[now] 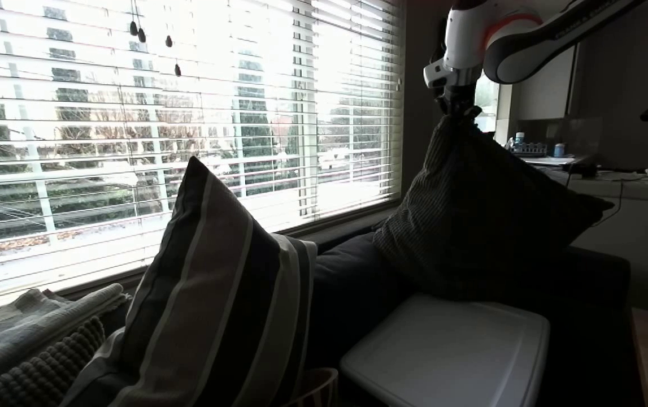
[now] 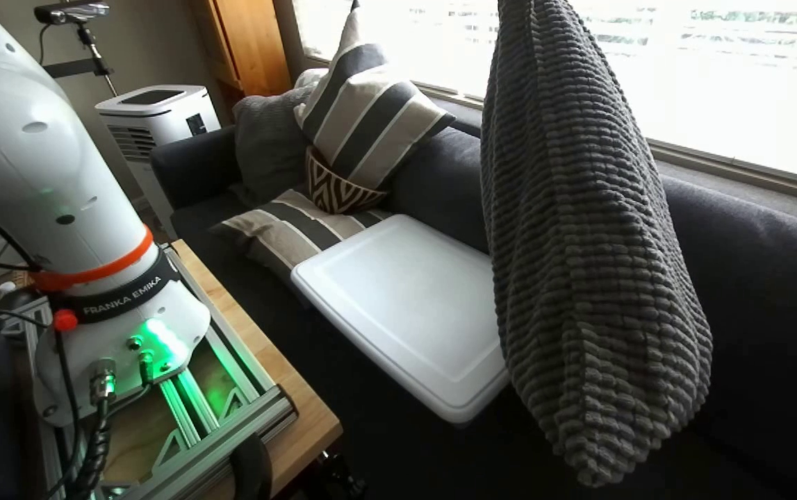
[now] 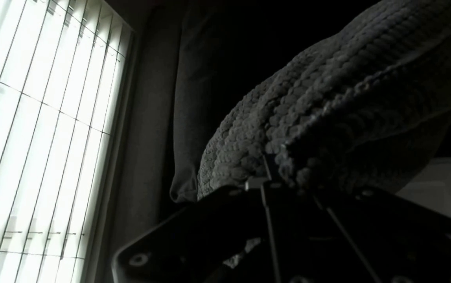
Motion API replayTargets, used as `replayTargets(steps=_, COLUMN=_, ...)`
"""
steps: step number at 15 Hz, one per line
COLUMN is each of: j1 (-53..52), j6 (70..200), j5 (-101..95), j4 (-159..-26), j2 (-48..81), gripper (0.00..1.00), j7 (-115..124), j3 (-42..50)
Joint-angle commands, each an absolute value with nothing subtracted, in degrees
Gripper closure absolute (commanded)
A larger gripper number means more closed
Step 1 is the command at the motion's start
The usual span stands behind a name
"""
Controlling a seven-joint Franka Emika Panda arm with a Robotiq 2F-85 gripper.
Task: Pick up the grey pillow on the right and put it on the white lid
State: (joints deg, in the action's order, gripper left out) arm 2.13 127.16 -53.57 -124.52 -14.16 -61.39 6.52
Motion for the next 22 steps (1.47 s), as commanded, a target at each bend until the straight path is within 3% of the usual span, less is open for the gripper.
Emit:
replayTargets(steps=1, j1=2.31, j6=127.06, j5=-53.41, j4=-124.43, j2=-14.15, gripper=0.92, j7=-61.56, j3=6.3)
replayTargets(steps=2, j1=2.31, j6=127.07, j5=-53.41, j4=-124.43, j2=-14.15, gripper=0.98, j7=-61.59, j3=6.3)
replayTargets(steps=10, j1=0.82, j6=116.1, j5=-53.4, j4=-116.89, j2=-19.42, gripper=0.98, j7=-49.02, j3=0.48)
replayTargets(steps=16, j1=-3.24, j6=105.04, j5=-55.99, j4=-114.77, j2=-22.43, gripper=0.98, j7=-61.22, j3=-3.24)
replayTargets(steps=22, j1=-6.18, j6=102.19, j5=-55.6, j4=-114.39, j2=-21.34, gripper=0.98, j7=-77.97, j3=-3.05)
